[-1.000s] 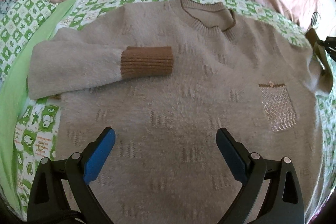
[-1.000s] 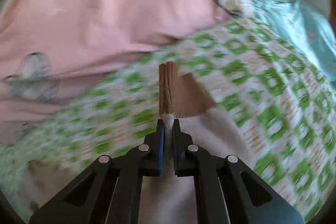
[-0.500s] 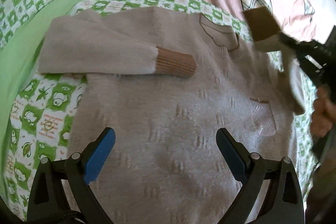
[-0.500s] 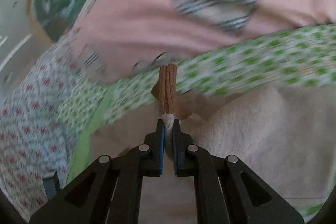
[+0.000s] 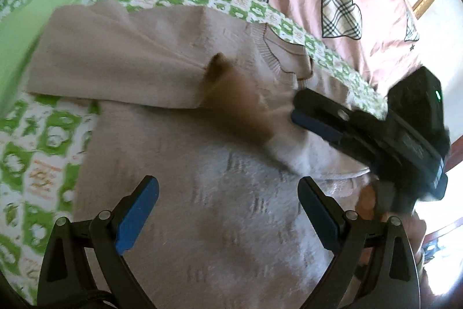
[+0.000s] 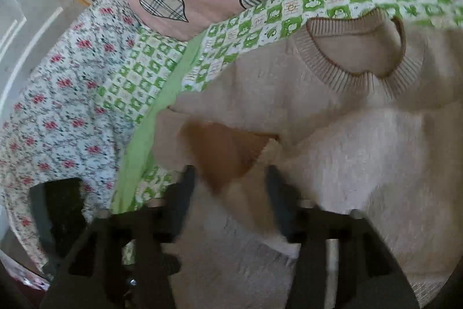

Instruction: Fold small clothes

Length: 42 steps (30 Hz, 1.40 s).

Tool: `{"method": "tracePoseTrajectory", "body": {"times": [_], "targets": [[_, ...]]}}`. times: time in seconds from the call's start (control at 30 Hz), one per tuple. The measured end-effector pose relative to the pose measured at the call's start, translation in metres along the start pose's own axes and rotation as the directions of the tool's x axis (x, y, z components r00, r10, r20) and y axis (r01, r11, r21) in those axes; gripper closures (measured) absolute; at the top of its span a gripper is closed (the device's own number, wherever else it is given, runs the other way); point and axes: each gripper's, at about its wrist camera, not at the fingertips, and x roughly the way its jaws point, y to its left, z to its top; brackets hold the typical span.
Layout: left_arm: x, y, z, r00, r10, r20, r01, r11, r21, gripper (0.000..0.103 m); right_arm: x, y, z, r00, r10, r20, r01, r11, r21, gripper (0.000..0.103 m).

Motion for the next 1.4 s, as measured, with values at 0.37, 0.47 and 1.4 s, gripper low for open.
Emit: {"method": "tracePoseTrajectory", "body": {"times": [0.37, 0.47, 1.4], "targets": [[0.059, 0.004, 0.047, 0.996, -0.093, -0.013, 0.092, 0.991, -0.097, 0.014, -0.119, -0.056, -0.046, 0.964, -0.199, 0.177, 0.170, 0.972, 0.165, 0.047], [0.063, 0.002, 0.054, 0.995, -0.097, -0.002, 0.096, 0.993, -0.074, 0.062, -0.150, -0.077, -0.058, 0.937, -0.267, 0.226, 0.212, 0.948, 0.238, 0.047], [0.020, 0.019, 0.026, 0.994, 0.083, 0.077, -0.089, 0.993, 0.081, 0.091, -0.173, -0.173, -0.010, 0.742, -0.665, 0.080, 0.618, 0.726, 0.302, 0.092]]}}
